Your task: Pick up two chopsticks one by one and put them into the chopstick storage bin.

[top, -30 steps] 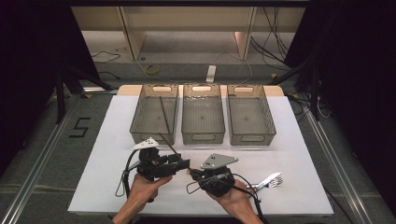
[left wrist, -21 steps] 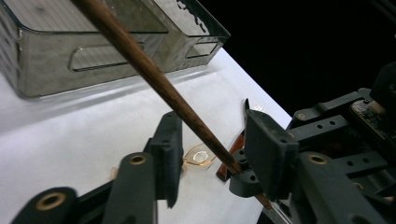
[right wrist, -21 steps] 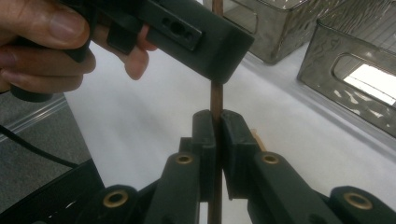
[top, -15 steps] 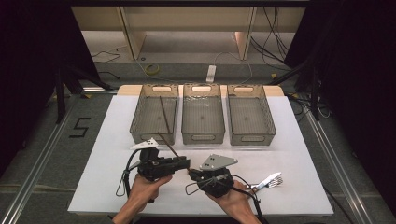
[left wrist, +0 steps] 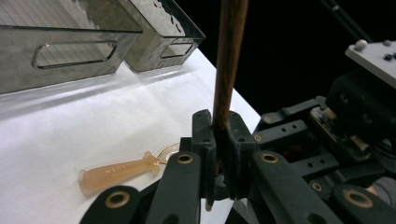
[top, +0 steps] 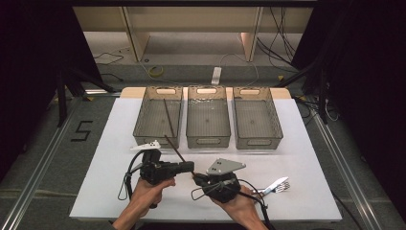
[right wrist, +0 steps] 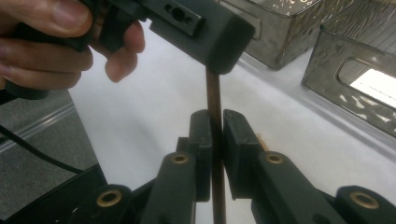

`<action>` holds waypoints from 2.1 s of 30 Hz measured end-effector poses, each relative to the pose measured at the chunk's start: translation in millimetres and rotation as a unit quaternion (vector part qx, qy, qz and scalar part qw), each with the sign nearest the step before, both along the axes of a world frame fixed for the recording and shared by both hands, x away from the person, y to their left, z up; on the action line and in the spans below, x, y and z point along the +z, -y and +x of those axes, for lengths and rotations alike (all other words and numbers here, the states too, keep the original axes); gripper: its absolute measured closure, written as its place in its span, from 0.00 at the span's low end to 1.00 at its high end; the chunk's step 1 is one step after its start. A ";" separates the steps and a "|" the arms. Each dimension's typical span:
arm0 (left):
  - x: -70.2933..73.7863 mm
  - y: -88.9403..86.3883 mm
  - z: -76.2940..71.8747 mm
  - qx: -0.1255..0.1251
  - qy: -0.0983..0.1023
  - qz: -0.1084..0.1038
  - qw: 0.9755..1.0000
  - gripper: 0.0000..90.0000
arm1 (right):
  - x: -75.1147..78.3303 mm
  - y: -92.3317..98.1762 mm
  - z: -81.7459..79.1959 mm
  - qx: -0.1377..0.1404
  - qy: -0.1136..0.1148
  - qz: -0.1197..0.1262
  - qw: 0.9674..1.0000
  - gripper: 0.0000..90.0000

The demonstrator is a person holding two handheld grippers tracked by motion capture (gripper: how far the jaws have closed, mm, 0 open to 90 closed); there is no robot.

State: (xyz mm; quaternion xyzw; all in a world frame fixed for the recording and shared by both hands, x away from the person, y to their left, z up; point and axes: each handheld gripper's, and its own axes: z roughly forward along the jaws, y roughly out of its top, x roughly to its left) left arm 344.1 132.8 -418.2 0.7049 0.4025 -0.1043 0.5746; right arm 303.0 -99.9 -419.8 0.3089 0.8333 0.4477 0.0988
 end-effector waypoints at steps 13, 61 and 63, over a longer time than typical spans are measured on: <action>13.0 -22.0 8.9 0.036 -0.008 0.040 0.999 0.94 | 3.0 37.1 9.0 -0.013 -0.033 0.011 0.999 0.57; 116.4 -84.2 105.4 0.139 0.031 0.109 0.984 0.94 | -1.8 99.1 -5.4 -0.050 -0.030 0.004 0.998 0.33; 119.5 -85.0 110.7 0.143 0.031 0.112 0.983 0.94 | -2.2 99.1 -5.8 -0.049 -0.030 0.003 0.998 0.33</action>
